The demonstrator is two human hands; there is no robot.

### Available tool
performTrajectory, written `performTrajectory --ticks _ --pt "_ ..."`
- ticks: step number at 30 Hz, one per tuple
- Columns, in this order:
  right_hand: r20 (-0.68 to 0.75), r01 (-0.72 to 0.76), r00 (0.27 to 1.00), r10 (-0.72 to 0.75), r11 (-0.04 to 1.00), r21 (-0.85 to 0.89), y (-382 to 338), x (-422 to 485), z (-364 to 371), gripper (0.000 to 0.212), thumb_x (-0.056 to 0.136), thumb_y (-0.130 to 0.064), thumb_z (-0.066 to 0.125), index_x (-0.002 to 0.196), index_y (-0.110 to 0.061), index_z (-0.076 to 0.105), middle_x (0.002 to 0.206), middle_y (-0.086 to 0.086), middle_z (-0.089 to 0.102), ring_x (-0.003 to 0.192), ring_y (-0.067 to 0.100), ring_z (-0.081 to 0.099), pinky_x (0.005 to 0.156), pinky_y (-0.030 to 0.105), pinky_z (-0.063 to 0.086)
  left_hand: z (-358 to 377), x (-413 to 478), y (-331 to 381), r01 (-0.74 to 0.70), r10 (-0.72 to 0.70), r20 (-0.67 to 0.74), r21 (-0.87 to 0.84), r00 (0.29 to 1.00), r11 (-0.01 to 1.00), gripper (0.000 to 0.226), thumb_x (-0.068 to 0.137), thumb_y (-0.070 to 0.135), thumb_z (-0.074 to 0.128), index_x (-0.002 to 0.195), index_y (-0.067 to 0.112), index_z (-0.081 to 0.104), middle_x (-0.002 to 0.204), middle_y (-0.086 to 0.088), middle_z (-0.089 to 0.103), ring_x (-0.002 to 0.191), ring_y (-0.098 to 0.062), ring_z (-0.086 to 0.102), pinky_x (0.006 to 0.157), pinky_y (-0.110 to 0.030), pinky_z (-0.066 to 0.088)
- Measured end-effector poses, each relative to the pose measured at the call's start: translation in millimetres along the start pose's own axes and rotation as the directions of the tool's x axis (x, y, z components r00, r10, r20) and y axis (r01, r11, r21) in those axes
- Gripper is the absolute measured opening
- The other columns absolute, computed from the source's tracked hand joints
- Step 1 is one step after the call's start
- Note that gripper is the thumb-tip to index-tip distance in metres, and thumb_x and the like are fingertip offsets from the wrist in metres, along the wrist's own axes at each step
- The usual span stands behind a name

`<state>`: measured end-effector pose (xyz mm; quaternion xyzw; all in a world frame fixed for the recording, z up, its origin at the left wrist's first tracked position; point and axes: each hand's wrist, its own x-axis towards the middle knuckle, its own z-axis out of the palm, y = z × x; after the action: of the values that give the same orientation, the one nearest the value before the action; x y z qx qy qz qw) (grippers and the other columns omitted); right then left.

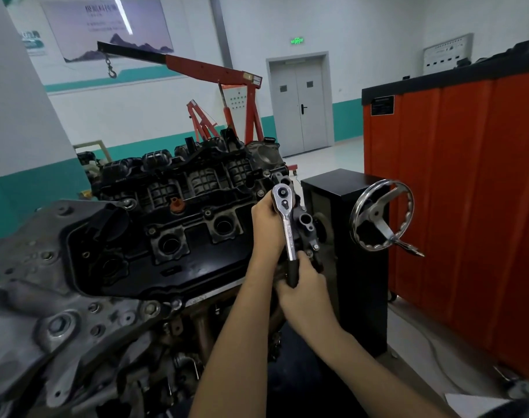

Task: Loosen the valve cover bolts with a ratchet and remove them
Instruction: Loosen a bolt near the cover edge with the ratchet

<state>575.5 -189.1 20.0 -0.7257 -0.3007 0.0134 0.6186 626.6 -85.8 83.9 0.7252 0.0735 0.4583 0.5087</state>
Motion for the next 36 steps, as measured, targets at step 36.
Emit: performTrajectory --ticks 36 --pt "0.412 0.426 0.897 -0.158 0.552 -0.717 -31 109 -147 0.021 0.087 -0.008 0.061 0.084 -0.027 0.052 0.065 -0.004 0.058 0.056 0.011 0.057 0.054 0.023 0.043 -19 -3 19 -0.065 0.06 0.176 0.022 0.983 0.998 0.027 0.092 0.004 0.059 0.084 0.029 0.068 0.073 0.019 0.067 0.073 0.008 0.057 0.071 -0.009 0.044"
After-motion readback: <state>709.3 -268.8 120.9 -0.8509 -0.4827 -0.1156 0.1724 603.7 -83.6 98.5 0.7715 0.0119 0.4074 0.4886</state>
